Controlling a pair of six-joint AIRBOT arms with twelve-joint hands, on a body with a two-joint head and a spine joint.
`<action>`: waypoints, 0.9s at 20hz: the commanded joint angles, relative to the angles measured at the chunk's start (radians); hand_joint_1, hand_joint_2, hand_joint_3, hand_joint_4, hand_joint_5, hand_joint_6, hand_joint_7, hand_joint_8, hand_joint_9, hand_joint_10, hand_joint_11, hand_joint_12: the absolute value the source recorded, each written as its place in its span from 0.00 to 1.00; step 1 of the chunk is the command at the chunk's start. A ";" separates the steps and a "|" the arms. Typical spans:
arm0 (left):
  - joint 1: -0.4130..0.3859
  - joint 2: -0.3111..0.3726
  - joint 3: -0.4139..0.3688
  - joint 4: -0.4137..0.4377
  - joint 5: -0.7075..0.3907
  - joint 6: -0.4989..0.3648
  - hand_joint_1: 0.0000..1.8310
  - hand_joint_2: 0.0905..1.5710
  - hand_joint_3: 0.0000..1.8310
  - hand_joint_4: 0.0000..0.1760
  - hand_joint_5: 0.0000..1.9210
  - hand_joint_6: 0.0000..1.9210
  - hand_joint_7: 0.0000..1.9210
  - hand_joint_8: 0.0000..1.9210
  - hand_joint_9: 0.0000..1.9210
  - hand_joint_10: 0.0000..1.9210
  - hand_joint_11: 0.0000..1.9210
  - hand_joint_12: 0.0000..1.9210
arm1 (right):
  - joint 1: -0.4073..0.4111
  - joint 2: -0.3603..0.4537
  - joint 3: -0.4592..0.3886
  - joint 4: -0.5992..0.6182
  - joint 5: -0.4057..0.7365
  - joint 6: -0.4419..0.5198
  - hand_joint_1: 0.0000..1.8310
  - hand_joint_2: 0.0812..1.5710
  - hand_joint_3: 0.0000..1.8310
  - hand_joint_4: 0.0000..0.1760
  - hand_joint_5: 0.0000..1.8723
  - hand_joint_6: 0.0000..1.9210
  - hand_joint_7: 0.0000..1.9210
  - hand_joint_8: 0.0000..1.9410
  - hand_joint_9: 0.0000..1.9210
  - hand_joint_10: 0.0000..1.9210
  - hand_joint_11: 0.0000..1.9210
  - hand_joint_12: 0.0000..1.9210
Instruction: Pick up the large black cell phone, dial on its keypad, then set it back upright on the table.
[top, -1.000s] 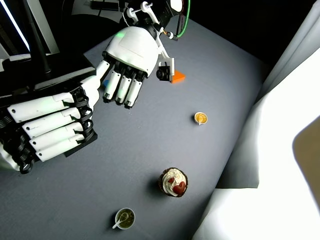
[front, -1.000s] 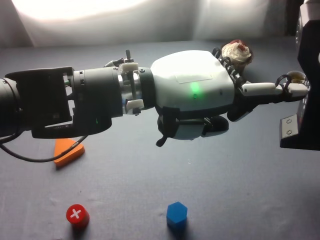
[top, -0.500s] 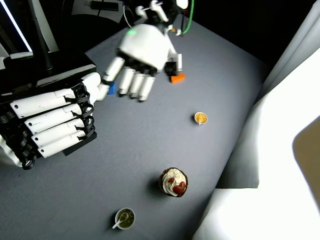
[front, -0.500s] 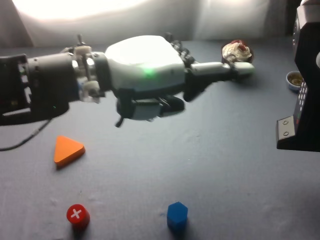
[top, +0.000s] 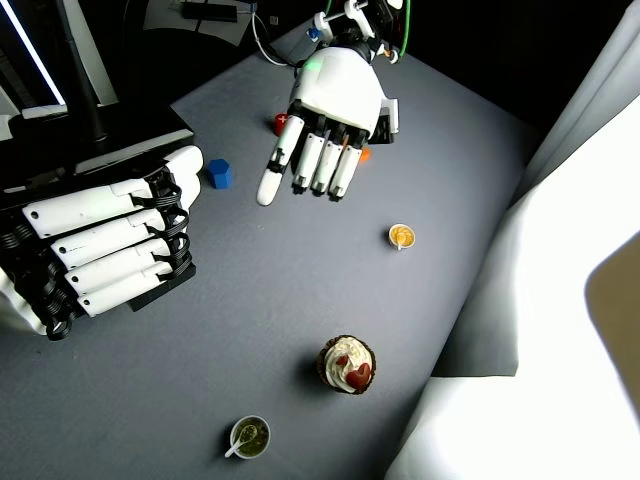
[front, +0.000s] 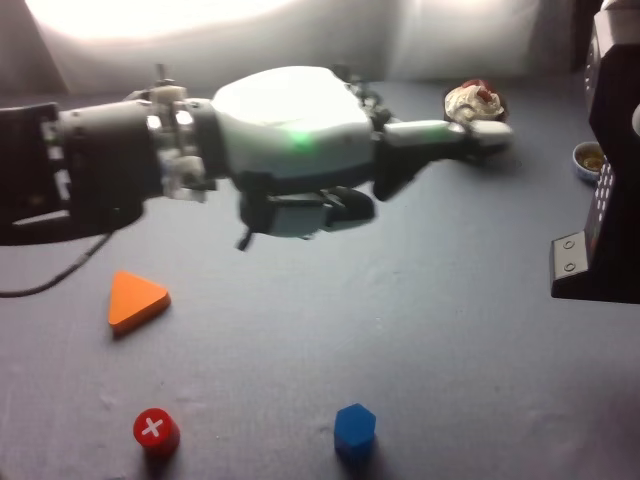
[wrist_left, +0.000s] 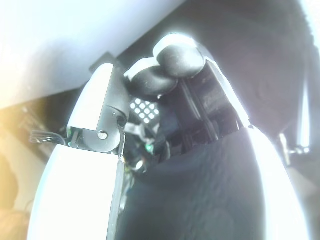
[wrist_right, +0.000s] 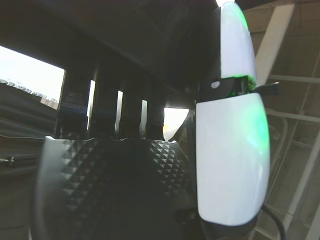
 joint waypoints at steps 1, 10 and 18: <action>-0.032 -0.006 -0.010 -0.056 -0.074 0.009 0.69 0.85 0.00 0.28 0.00 0.00 0.29 0.90 0.42 1.00 0.39 1.00 | 0.011 0.009 -0.003 0.010 0.146 0.018 0.75 0.69 0.00 0.00 0.50 0.48 0.52 0.48 0.50 0.65 0.48 0.63; -0.067 -0.074 -0.071 -0.052 -0.038 0.029 0.70 0.84 0.00 0.32 0.00 0.00 0.30 0.90 0.43 1.00 0.40 1.00 | 0.011 0.010 -0.004 0.010 0.147 0.018 0.75 0.69 0.00 0.00 0.51 0.45 0.51 0.51 0.48 0.67 0.47 0.65; -0.039 0.014 -0.070 -0.054 -0.136 -0.090 0.69 0.85 0.00 0.31 0.00 0.00 0.29 0.91 0.41 1.00 0.39 1.00 | 0.007 0.001 0.010 0.011 0.179 0.018 0.77 0.68 0.00 0.00 0.51 0.44 0.52 0.47 0.49 0.64 0.45 0.69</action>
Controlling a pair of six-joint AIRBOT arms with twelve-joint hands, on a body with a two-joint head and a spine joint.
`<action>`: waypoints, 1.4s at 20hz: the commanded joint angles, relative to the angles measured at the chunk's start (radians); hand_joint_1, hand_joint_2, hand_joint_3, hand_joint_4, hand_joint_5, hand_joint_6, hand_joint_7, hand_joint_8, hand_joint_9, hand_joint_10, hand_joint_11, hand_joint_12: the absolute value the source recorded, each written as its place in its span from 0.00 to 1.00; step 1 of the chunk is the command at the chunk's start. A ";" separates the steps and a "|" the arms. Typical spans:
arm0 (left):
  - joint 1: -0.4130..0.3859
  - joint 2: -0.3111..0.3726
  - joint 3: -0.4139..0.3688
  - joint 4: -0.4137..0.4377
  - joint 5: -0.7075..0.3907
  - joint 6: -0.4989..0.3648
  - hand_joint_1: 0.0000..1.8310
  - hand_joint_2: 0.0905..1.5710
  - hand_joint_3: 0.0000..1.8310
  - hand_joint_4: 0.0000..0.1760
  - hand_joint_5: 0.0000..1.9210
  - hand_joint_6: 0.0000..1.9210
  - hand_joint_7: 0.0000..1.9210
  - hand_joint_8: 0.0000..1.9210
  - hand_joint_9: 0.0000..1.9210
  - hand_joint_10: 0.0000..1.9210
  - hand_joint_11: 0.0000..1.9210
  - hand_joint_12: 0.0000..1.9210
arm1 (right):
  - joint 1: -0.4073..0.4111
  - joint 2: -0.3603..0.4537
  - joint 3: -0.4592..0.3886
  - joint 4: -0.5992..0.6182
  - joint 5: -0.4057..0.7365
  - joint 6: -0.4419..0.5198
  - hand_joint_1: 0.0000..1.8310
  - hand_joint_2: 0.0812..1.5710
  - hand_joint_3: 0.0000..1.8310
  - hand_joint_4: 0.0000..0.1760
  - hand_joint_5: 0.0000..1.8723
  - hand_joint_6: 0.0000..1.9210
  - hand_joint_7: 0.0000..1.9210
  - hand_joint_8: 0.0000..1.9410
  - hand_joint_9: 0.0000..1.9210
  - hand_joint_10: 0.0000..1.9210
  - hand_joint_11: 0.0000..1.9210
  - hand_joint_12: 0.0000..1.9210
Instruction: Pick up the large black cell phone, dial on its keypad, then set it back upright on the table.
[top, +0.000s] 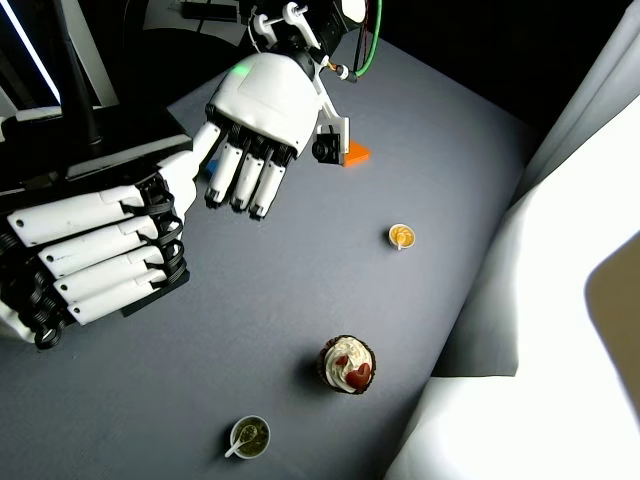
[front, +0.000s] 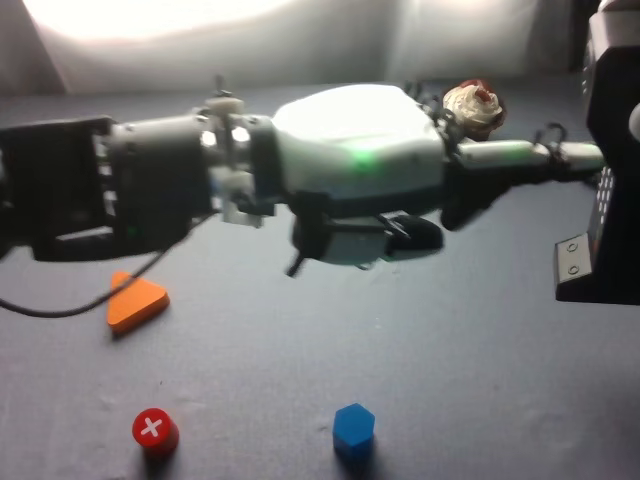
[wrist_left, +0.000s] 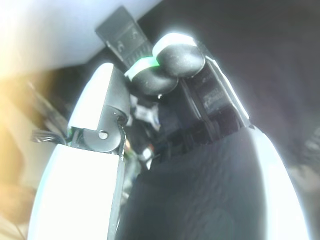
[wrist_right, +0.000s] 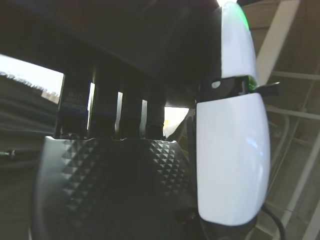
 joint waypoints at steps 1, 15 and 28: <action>-0.022 0.023 0.002 -0.055 -0.113 -0.024 0.69 0.85 0.00 0.28 0.00 0.00 0.29 0.90 0.41 1.00 0.38 1.00 | 0.001 0.009 0.011 0.021 0.169 0.021 0.76 0.69 0.00 0.00 0.50 0.46 0.51 0.49 0.49 0.66 0.46 0.66; 0.084 0.203 -0.039 -0.179 -0.460 -0.674 0.70 0.80 0.00 0.10 0.11 0.01 0.36 0.76 0.34 0.64 0.23 0.85 | -0.159 -0.133 0.119 0.146 0.420 0.012 0.75 0.70 0.00 0.00 0.48 0.50 0.50 0.51 0.47 0.68 0.45 0.62; 0.261 0.257 -0.096 -0.378 -0.519 -0.740 0.00 0.71 0.00 0.00 0.10 0.00 0.07 0.00 0.06 0.00 0.00 0.12 | -0.223 -0.241 0.218 0.178 0.485 0.013 0.75 0.69 0.00 0.00 0.47 0.52 0.52 0.46 0.50 0.64 0.46 0.60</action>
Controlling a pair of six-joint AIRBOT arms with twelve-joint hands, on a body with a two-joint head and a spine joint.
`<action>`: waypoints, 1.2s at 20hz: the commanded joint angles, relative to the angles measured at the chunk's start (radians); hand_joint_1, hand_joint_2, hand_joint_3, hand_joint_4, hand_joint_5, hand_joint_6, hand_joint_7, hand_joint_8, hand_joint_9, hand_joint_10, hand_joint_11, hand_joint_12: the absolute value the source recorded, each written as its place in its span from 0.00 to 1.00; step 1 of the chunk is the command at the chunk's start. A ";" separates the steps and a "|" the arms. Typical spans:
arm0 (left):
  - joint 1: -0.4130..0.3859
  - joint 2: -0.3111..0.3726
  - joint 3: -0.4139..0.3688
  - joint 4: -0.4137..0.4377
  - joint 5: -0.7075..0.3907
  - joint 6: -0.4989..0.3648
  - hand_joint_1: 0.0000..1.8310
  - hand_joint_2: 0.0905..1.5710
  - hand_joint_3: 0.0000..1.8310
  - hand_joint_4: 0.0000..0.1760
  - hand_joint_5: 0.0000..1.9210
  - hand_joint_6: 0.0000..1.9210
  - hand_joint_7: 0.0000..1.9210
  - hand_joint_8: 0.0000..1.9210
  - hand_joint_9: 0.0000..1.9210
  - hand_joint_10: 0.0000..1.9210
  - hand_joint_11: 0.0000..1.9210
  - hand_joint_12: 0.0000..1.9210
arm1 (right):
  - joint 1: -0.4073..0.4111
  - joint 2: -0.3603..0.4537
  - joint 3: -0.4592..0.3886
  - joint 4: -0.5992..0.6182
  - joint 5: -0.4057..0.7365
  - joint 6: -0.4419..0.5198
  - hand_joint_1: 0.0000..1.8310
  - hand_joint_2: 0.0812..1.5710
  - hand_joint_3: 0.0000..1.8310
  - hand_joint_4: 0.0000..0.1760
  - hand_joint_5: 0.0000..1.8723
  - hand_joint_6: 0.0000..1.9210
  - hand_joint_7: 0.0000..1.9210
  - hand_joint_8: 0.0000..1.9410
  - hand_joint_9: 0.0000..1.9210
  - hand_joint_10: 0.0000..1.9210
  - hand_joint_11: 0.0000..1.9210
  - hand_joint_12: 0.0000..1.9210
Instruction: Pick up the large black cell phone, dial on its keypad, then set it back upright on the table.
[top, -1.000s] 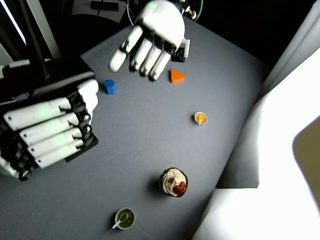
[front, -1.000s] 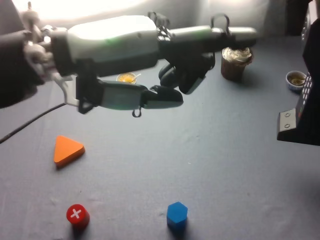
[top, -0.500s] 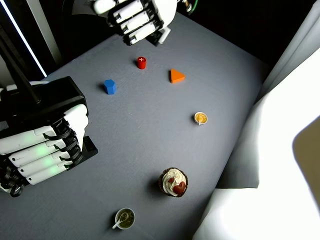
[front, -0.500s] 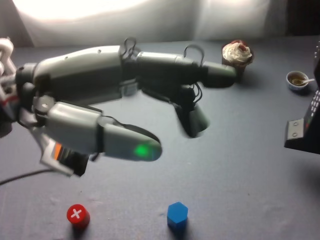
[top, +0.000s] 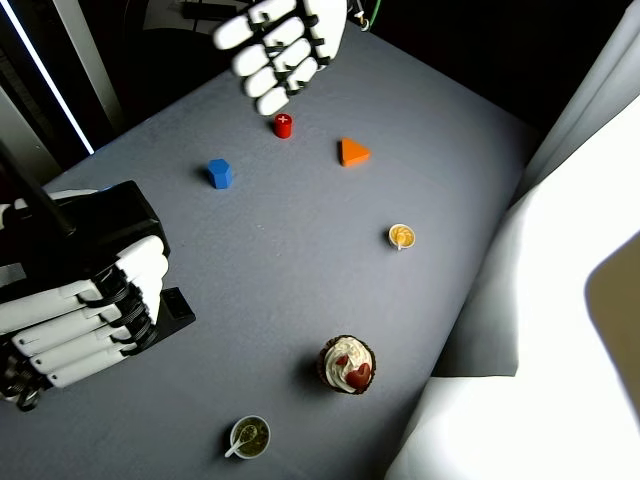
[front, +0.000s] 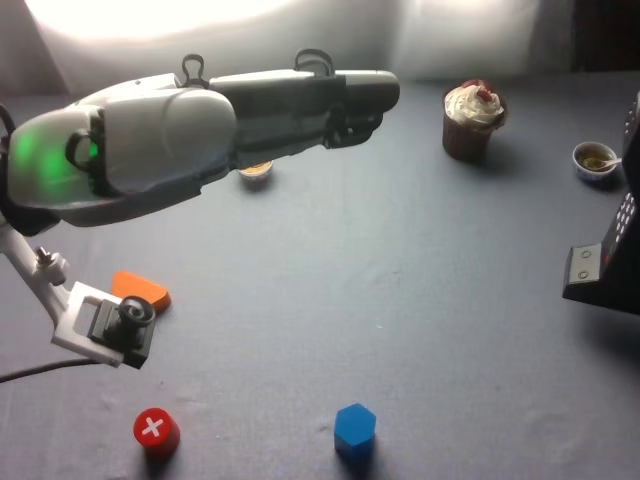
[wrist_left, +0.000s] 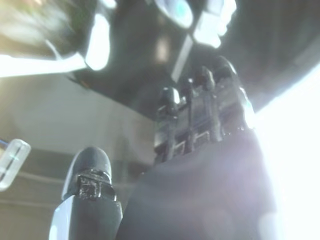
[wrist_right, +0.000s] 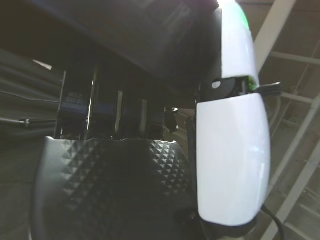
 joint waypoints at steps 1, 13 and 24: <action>-0.021 0.003 -0.007 -0.065 -0.122 -0.006 0.00 0.71 0.00 0.00 0.10 0.00 0.07 0.00 0.06 0.00 0.00 0.13 | 0.002 0.002 0.011 0.006 0.144 0.019 0.75 0.69 0.00 0.00 0.48 0.51 0.51 0.48 0.50 0.63 0.47 0.60; -0.083 0.020 -0.001 -0.171 -0.097 -0.028 0.00 0.72 0.00 0.00 0.08 0.00 0.08 0.00 0.07 0.00 0.00 0.12 | -0.003 -0.072 0.073 0.018 0.145 0.019 0.75 0.71 0.00 0.00 0.51 0.41 0.48 0.57 0.44 0.73 0.45 0.67; -0.073 0.007 -0.007 -0.261 -0.099 -0.032 0.00 0.72 0.00 0.00 0.08 0.00 0.09 0.00 0.08 0.00 0.00 0.14 | -0.003 -0.106 0.101 0.035 0.145 0.019 0.75 0.70 0.00 0.00 0.52 0.41 0.49 0.54 0.45 0.72 0.46 0.68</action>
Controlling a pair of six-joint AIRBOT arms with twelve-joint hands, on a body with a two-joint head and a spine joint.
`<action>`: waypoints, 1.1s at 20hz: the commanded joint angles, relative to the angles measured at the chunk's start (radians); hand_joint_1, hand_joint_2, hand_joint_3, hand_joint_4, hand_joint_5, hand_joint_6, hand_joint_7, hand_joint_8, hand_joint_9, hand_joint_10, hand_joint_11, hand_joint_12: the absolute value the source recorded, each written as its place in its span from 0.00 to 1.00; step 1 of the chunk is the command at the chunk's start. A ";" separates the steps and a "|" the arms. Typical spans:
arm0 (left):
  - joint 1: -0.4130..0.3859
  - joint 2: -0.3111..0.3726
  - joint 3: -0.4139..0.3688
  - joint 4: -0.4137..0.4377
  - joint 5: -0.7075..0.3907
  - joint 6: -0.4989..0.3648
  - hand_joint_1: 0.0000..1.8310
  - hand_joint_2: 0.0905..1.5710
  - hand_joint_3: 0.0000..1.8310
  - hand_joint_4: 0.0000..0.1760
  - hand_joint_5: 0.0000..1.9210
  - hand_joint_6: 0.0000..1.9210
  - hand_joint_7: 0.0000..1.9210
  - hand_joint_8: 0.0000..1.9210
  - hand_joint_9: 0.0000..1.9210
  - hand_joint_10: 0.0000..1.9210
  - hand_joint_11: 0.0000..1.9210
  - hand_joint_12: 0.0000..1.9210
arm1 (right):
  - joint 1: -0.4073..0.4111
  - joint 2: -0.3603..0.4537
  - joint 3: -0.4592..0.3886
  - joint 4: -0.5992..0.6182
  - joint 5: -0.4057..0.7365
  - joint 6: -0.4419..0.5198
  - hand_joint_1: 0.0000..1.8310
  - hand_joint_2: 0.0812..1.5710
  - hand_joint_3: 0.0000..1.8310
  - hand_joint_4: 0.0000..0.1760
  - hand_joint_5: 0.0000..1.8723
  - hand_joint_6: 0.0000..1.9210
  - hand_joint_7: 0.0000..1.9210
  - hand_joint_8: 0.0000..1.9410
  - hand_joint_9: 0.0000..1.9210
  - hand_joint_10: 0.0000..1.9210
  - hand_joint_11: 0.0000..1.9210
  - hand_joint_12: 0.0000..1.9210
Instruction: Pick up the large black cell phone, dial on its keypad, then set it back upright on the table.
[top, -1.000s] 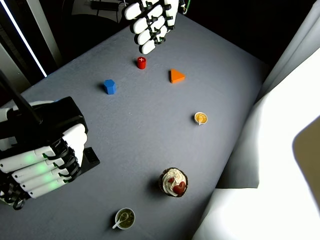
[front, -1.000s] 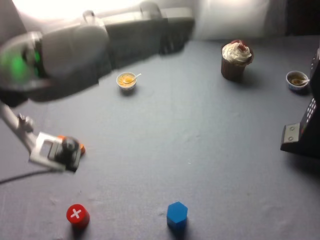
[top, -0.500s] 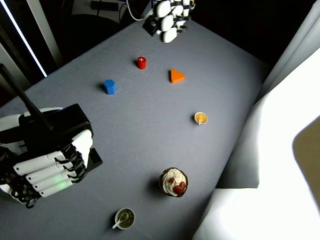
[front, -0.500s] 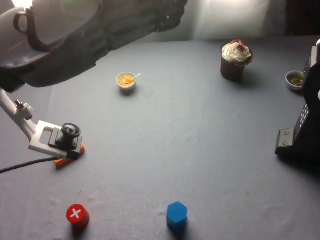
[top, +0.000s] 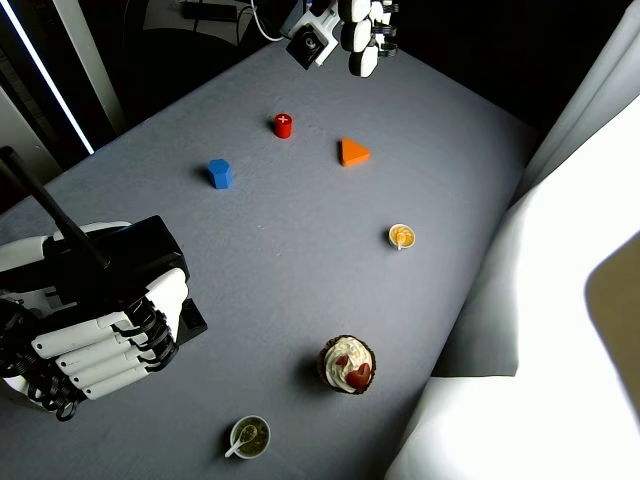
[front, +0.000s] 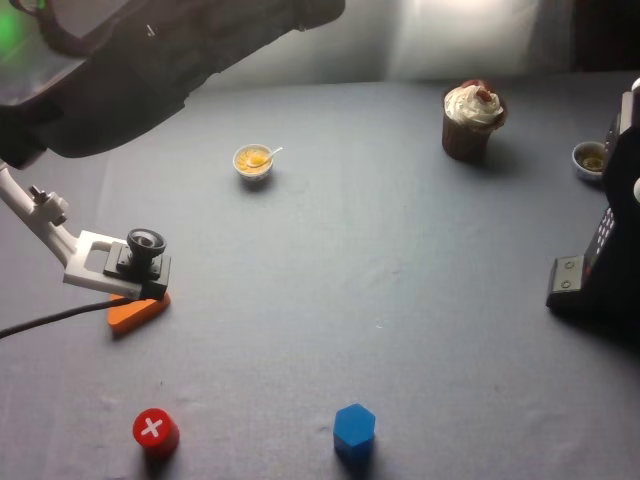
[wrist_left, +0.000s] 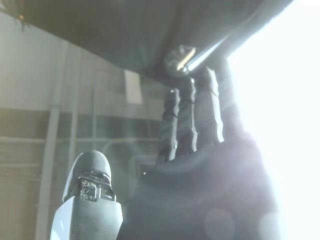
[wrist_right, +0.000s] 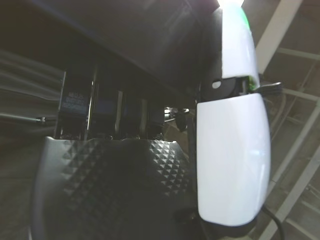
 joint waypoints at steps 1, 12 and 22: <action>-0.016 0.001 -0.006 -0.050 -0.106 -0.008 0.00 0.73 0.00 0.00 0.08 0.00 0.09 0.00 0.07 0.00 0.00 0.14 | 0.000 0.006 0.005 0.007 0.130 0.012 0.75 0.70 0.00 0.00 0.52 0.41 0.49 0.53 0.46 0.72 0.46 0.68; -0.018 0.007 -0.031 -0.055 -0.108 -0.009 0.00 0.72 0.00 0.04 0.08 0.00 0.09 0.00 0.09 0.00 0.00 0.18 | 0.000 0.007 0.006 0.018 0.130 0.009 0.74 0.71 0.00 0.00 0.41 0.58 0.48 0.53 0.50 0.66 0.44 0.54; -0.018 0.004 -0.035 -0.056 -0.109 -0.009 0.00 0.72 0.00 0.04 0.07 0.00 0.07 0.00 0.08 0.00 0.00 0.15 | 0.000 0.012 0.017 0.007 0.130 0.008 0.58 0.73 0.00 0.00 0.42 0.00 0.43 0.00 0.47 0.03 0.31 0.53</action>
